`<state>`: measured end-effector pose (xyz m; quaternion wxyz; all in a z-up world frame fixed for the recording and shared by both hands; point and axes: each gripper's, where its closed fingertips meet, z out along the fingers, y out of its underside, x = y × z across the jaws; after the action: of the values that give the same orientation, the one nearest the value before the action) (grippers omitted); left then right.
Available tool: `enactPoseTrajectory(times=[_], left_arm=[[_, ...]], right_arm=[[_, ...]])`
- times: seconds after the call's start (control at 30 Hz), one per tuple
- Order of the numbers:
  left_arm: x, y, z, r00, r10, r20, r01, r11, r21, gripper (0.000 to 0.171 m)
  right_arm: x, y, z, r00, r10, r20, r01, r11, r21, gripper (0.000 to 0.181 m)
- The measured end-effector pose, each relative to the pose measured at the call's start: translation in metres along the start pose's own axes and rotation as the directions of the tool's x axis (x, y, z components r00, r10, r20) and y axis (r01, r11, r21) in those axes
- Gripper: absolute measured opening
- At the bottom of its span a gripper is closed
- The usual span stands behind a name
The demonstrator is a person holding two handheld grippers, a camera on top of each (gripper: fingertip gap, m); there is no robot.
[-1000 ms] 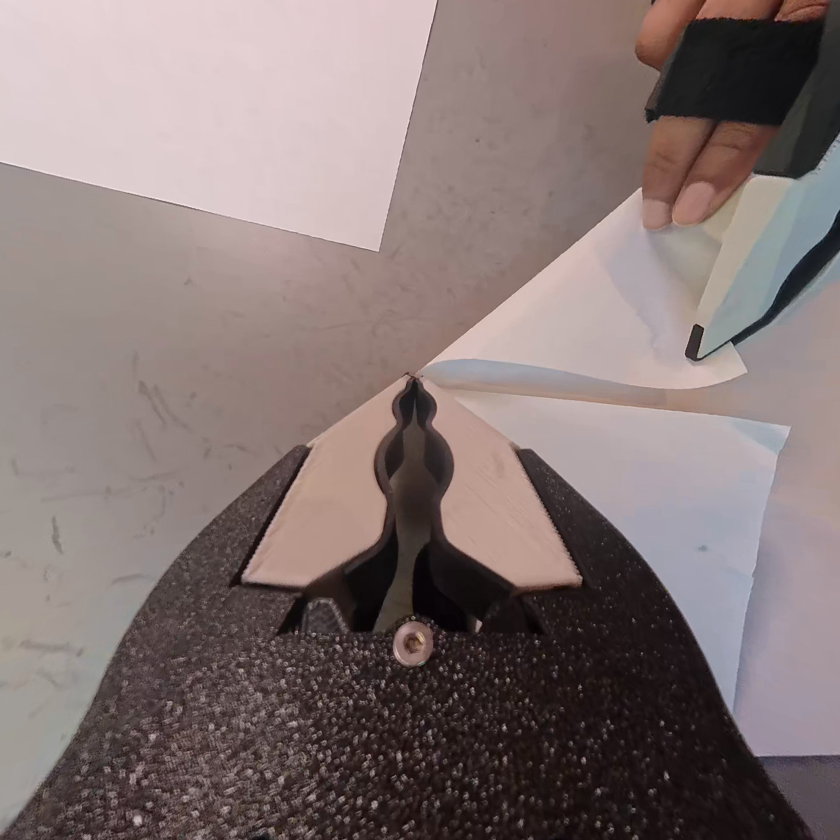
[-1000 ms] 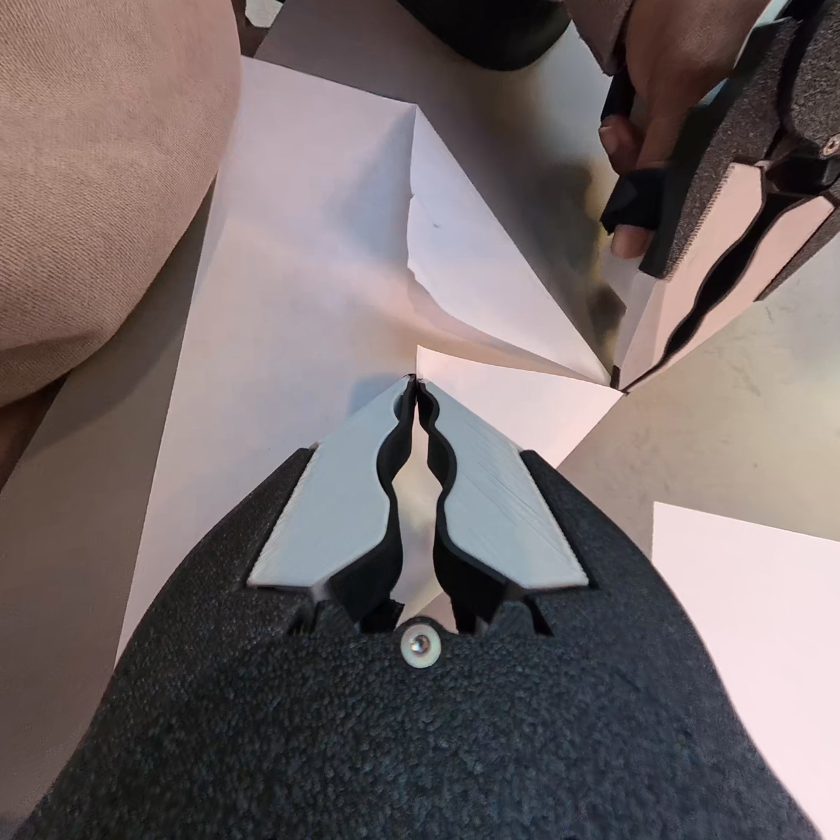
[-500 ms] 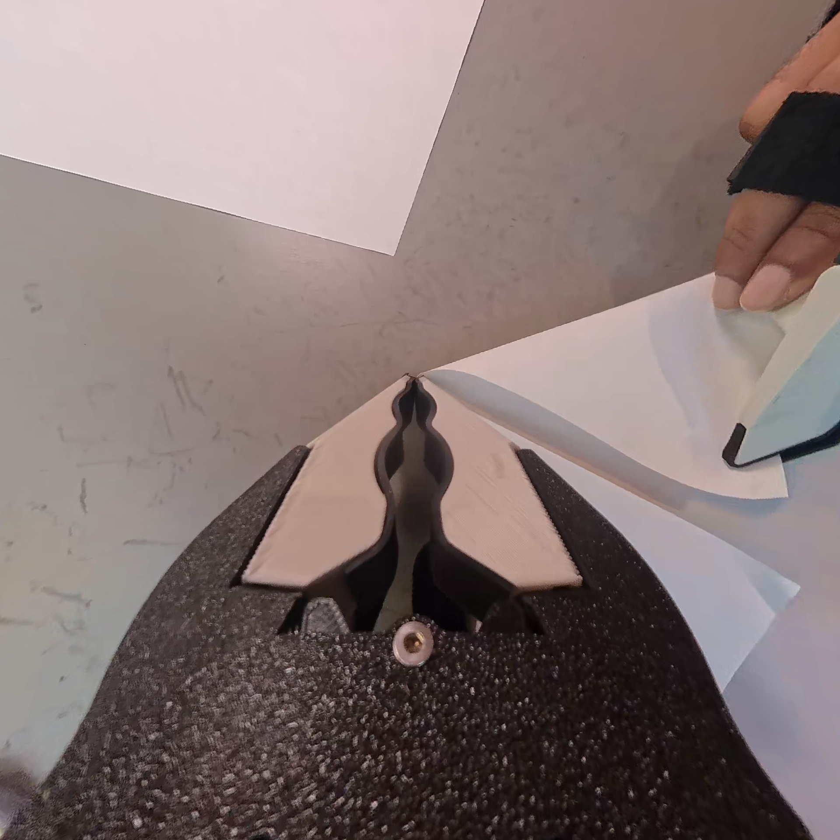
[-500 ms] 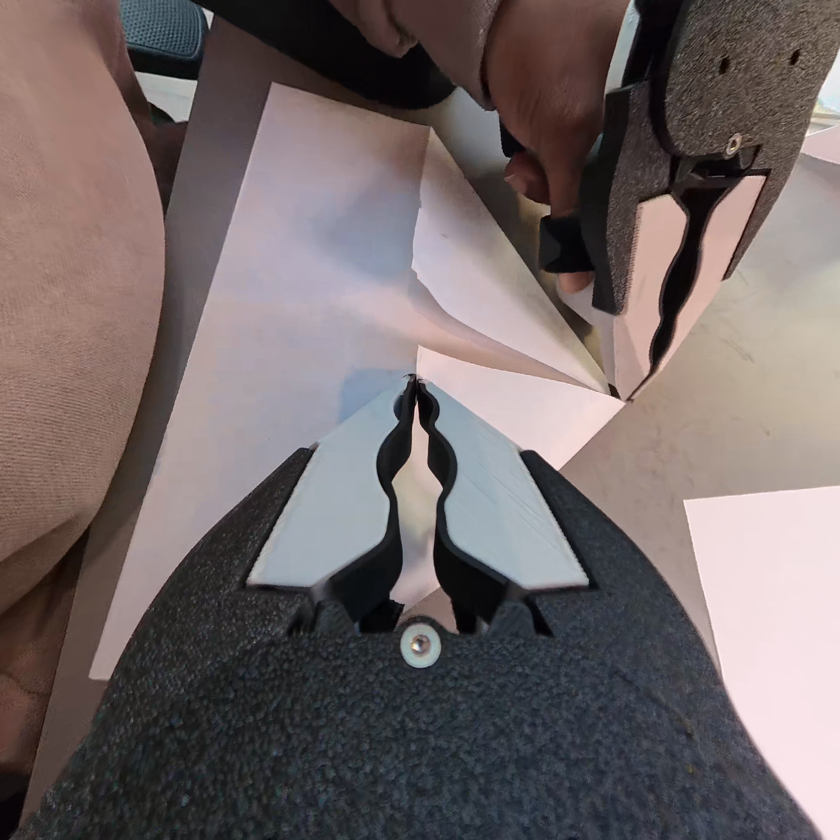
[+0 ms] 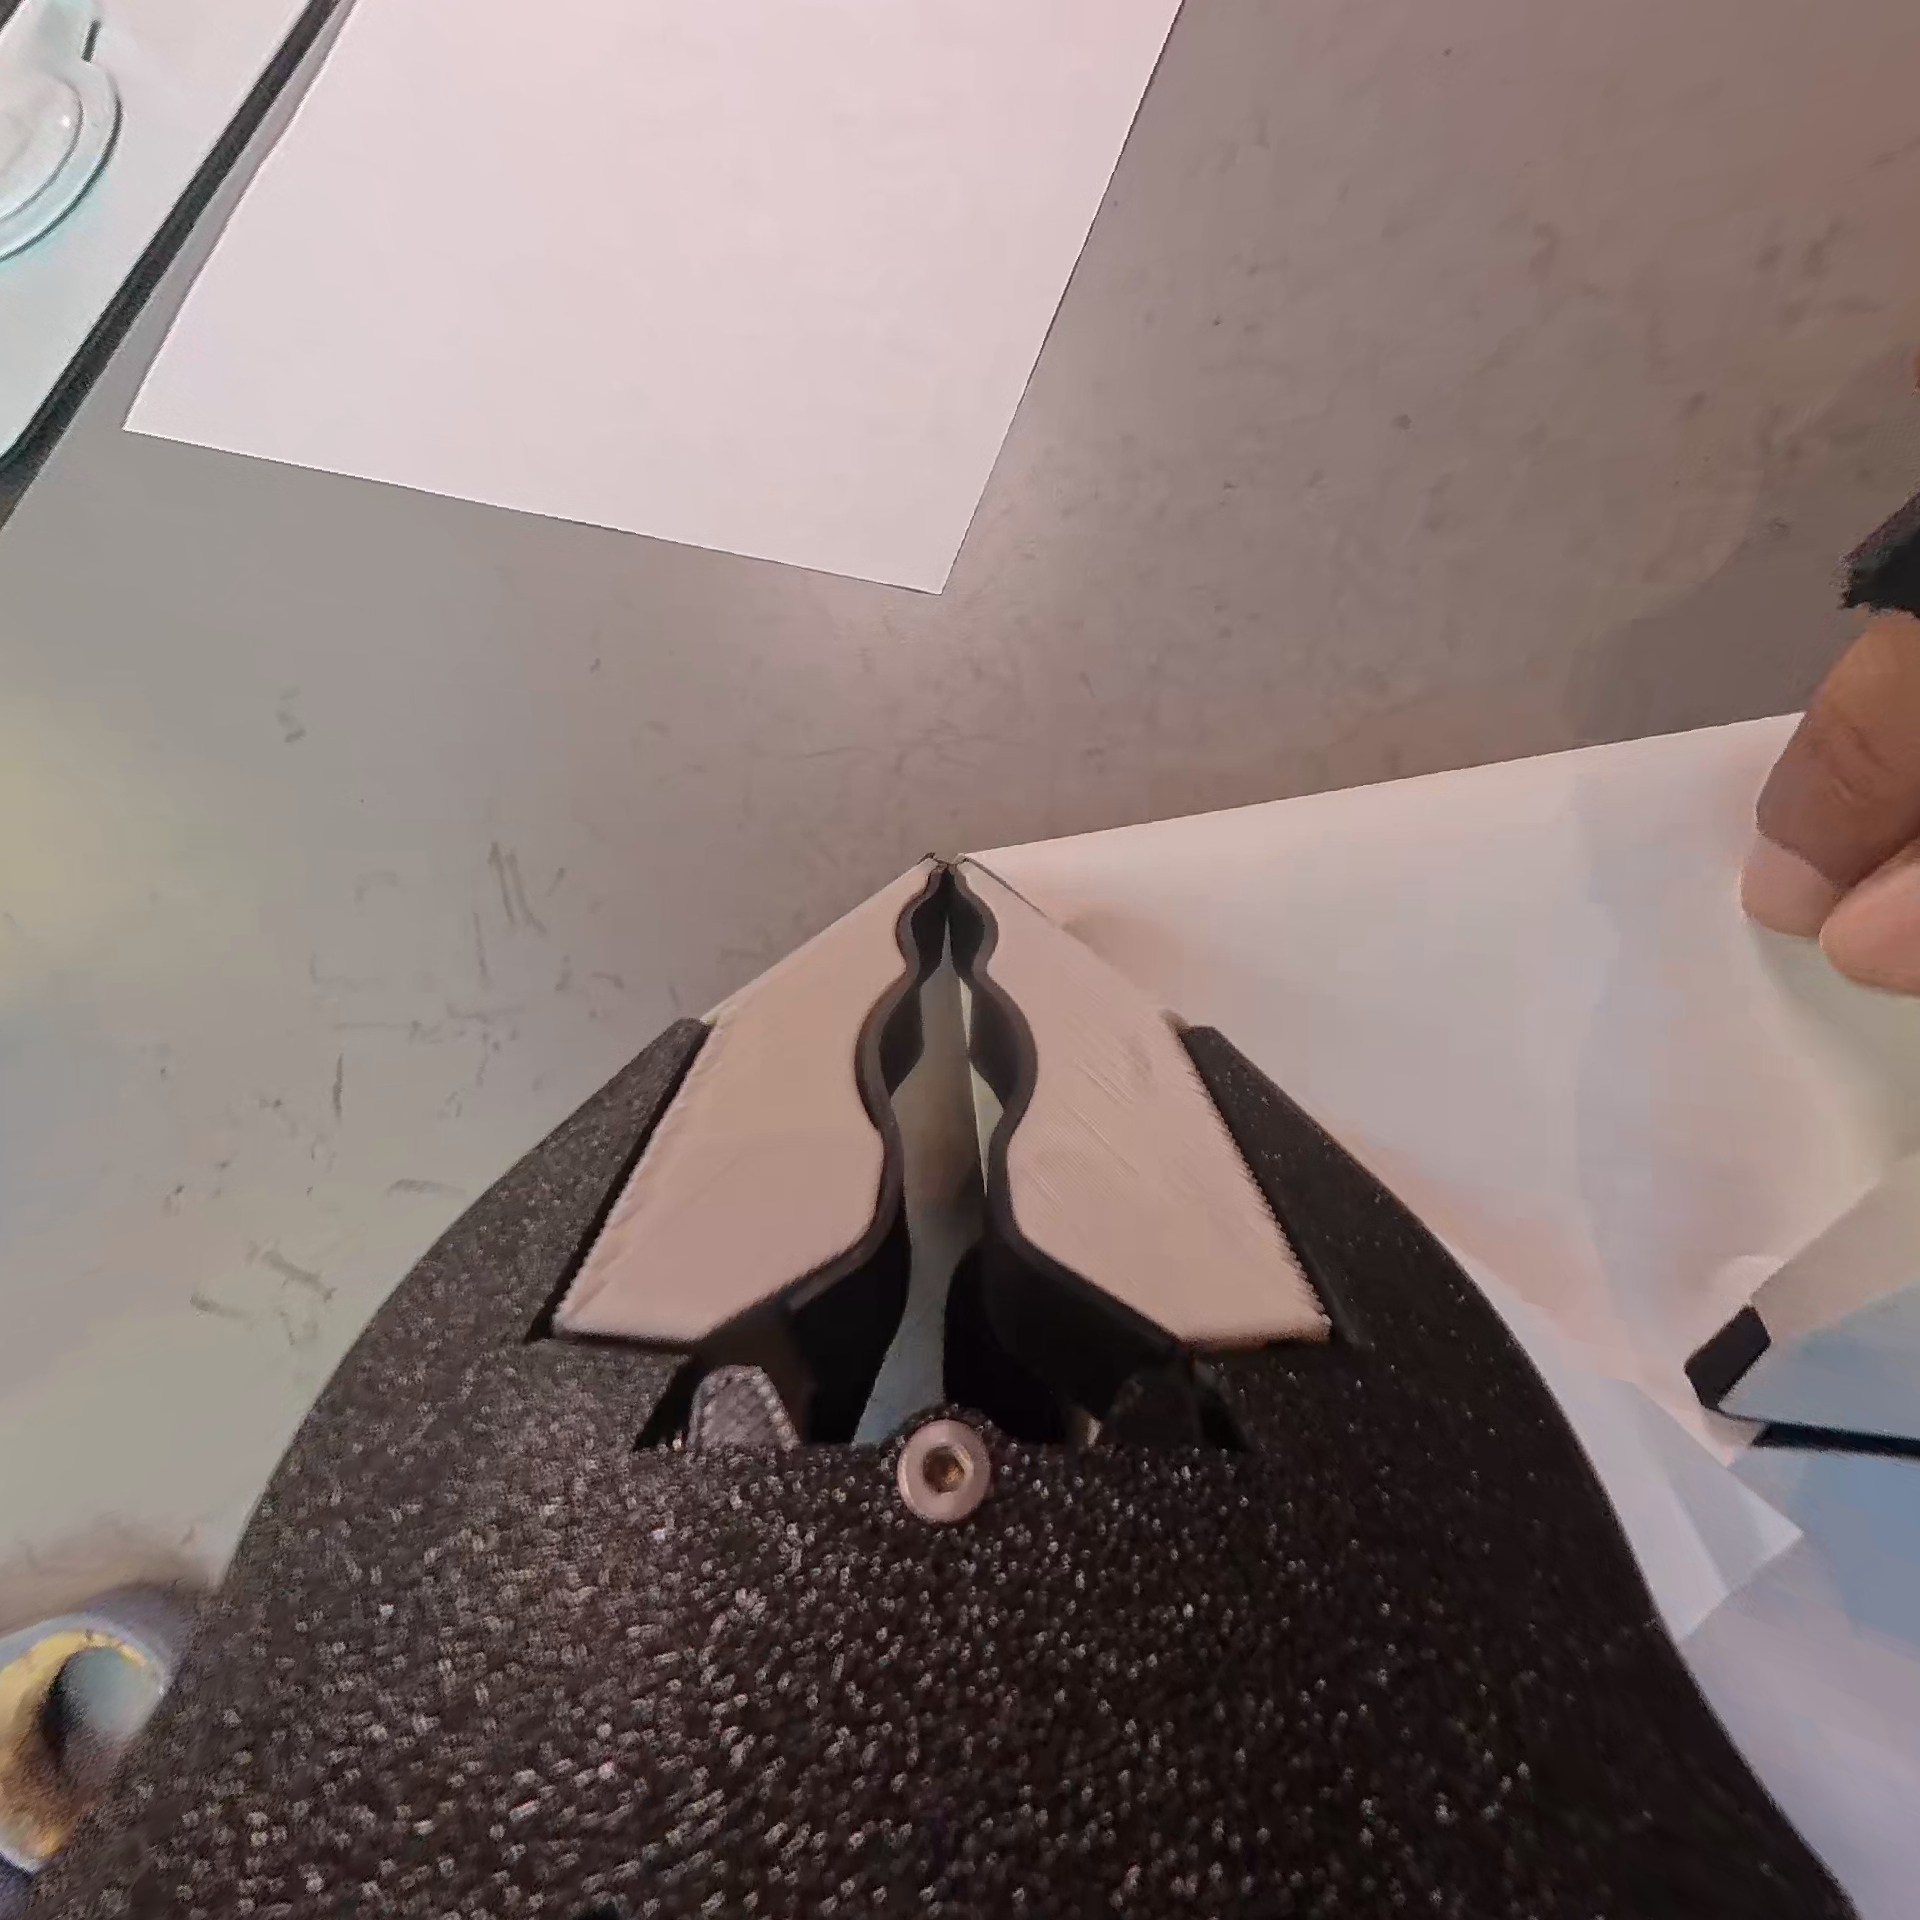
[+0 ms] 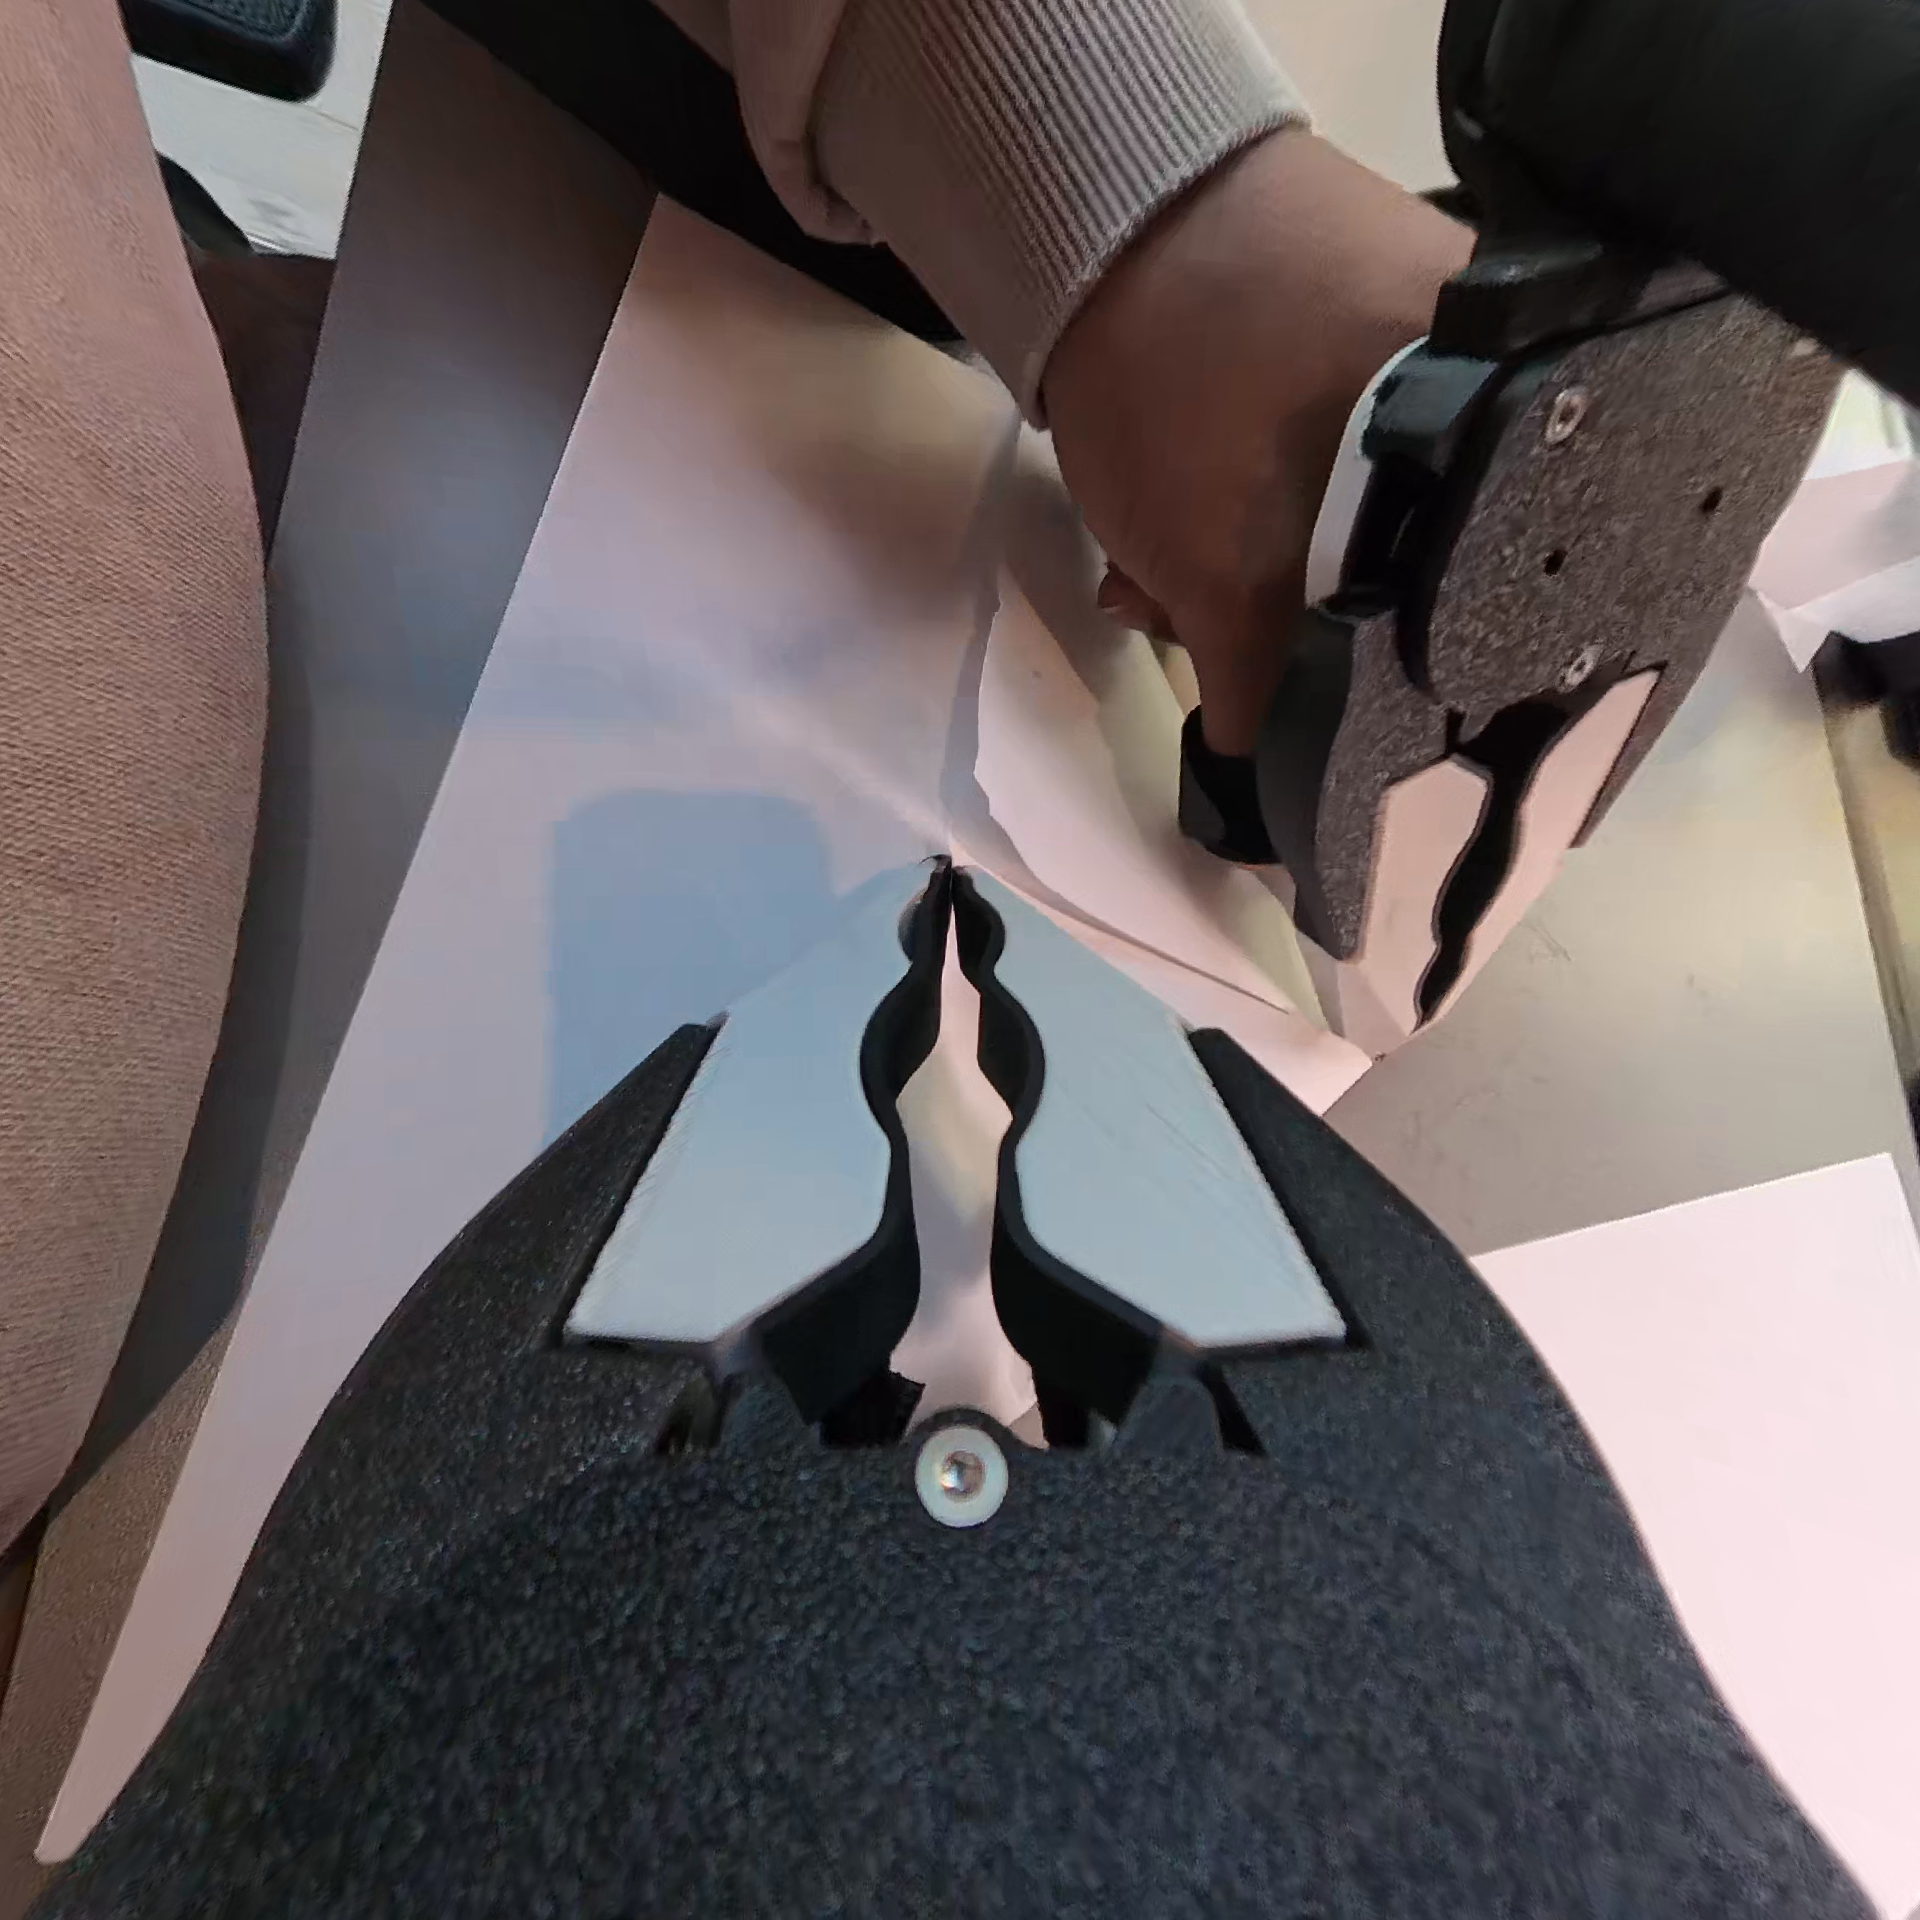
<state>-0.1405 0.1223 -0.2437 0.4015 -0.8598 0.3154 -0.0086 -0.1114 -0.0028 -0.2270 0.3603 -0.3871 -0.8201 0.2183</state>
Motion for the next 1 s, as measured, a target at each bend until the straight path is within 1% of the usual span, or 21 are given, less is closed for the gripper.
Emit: enactPoseTrajectory(times=[0.07,0.17,0.23,0.33,0.47,0.57,0.63,0.7,0.8,0.9,1.0], left_arm=[[-0.001,0.000,0.000,1.000,0.009,0.013,-0.009,1.000,-0.003,0.000],[-0.001,0.000,0.000,1.000,-0.003,0.008,0.003,1.000,-0.002,0.000],[-0.001,0.000,0.000,1.000,-0.007,0.003,0.007,1.000,-0.002,0.000],[-0.001,0.001,0.000,1.000,-0.012,-0.002,0.012,1.000,-0.016,0.000],[-0.002,0.004,-0.002,0.994,-0.078,-0.073,0.073,0.995,-0.070,0.000],[-0.007,0.007,-0.004,0.990,-0.094,-0.110,0.082,0.991,-0.108,0.000],[-0.007,0.008,-0.006,0.986,-0.086,-0.141,0.070,0.992,-0.109,0.000],[-0.008,0.010,-0.007,0.986,-0.083,-0.148,0.069,0.993,-0.099,0.000],[-0.009,0.012,-0.009,0.981,-0.093,-0.168,0.081,0.994,-0.078,0.000],[-0.009,0.013,-0.010,0.977,-0.117,-0.177,0.106,0.992,-0.071,0.000],[-0.009,0.013,-0.010,0.975,-0.148,-0.166,0.138,0.988,-0.070,0.000]], right_arm=[[0.000,0.000,0.002,1.000,-0.024,-0.001,0.024,1.000,-0.011,0.000],[-0.006,0.011,0.007,0.997,-0.074,0.004,0.074,0.996,-0.053,0.000],[-0.006,0.011,0.006,0.995,-0.095,-0.019,0.094,0.994,-0.050,0.000],[-0.006,0.014,0.003,0.993,-0.120,-0.009,0.120,0.992,-0.049,0.000],[-0.006,0.023,-0.005,0.977,-0.204,0.055,0.206,0.978,-0.031,0.000],[-0.002,0.035,-0.014,0.933,-0.346,0.098,0.350,0.937,-0.027,0.000],[0.002,0.043,-0.020,0.917,-0.375,0.138,0.381,0.924,-0.027,0.000],[0.008,0.052,-0.025,0.916,-0.367,0.163,0.378,0.925,-0.038,0.000],[0.017,0.064,-0.029,0.946,-0.280,0.164,0.296,0.952,-0.082,0.000],[0.019,0.067,-0.030,0.976,-0.182,0.121,0.197,0.972,-0.130,0.000],[0.019,0.067,-0.030,0.996,-0.077,0.046,0.084,0.980,-0.179,0.000]])
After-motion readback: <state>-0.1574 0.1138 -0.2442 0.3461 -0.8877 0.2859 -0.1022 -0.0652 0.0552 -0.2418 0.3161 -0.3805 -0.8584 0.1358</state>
